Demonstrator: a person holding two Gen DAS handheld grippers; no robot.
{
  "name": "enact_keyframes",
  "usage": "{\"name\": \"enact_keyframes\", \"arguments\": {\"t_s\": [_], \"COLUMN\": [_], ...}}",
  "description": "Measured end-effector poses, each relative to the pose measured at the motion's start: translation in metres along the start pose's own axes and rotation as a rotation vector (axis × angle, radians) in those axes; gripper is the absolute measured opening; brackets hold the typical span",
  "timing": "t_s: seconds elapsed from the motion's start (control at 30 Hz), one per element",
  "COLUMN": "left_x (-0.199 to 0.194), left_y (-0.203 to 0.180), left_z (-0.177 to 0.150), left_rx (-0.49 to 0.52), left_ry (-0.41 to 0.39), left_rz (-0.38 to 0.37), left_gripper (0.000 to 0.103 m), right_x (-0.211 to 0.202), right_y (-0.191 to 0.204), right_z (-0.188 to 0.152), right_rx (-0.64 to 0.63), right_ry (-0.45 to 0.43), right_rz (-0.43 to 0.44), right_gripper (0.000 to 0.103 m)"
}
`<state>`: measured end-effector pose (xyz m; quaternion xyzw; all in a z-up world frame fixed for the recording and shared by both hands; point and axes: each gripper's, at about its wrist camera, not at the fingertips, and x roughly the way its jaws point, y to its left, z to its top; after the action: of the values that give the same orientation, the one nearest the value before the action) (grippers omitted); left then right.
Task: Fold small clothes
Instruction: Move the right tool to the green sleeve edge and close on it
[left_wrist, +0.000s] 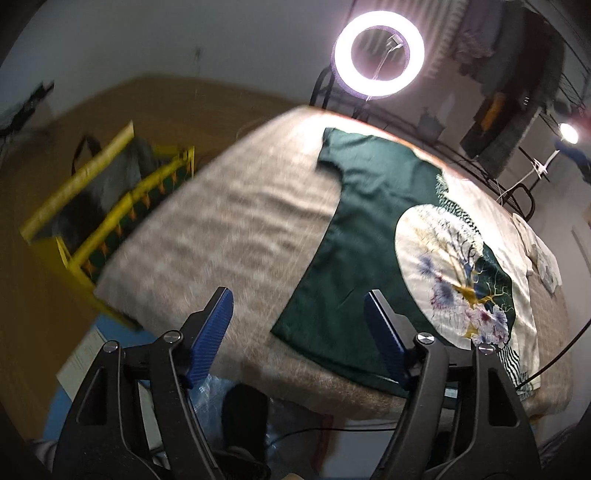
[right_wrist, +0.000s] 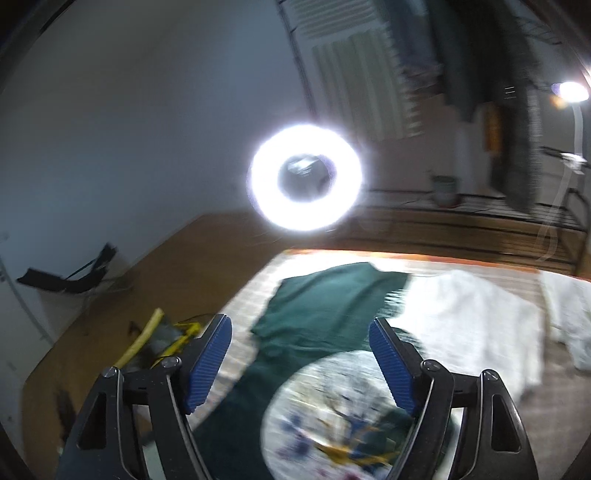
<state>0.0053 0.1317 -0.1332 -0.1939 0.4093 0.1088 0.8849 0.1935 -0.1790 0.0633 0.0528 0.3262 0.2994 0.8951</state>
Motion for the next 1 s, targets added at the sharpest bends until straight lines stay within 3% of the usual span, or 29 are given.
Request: {"name": "enact_keyframes", "arguments": {"t_s": [0.23, 0.57, 0.63, 0.8, 0.9, 1.0], "left_x": [0.04, 0.073, 0.082, 0.088, 0.09, 0.091], "left_y": [0.005, 0.005, 0.006, 0.002, -0.002, -0.001], "left_z": [-0.006, -0.007, -0.01, -0.01, -0.009, -0.007], "left_rx": [-0.06, -0.057, -0.052, -0.021, 0.018, 0.018], "left_ry": [0.138, 0.198, 0.229, 0.218, 0.203, 0.196], "left_rz": [0.03, 0.066, 0.062, 0.08, 0.111, 0.111], "left_gripper": [0.075, 0.075, 0.07, 0.069, 0.058, 0.038], "right_x": [0.096, 0.253, 0.282, 0.354, 0.393, 0.429], "right_y": [0.029, 0.06, 0.065, 0.07, 0.066, 0.06], "right_z": [0.04, 0.063, 0.063, 0.053, 0.044, 0.031], "right_rx": [0.021, 0.033, 0.026, -0.008, 0.011, 0.027], "right_ry": [0.107, 0.27, 0.292, 0.36, 0.409, 0.462], "right_rz": [0.11, 0.124, 0.116, 0.044, 0.019, 0.0], "right_gripper": [0.071, 0.066, 0.066, 0.065, 0.063, 0.061]}}
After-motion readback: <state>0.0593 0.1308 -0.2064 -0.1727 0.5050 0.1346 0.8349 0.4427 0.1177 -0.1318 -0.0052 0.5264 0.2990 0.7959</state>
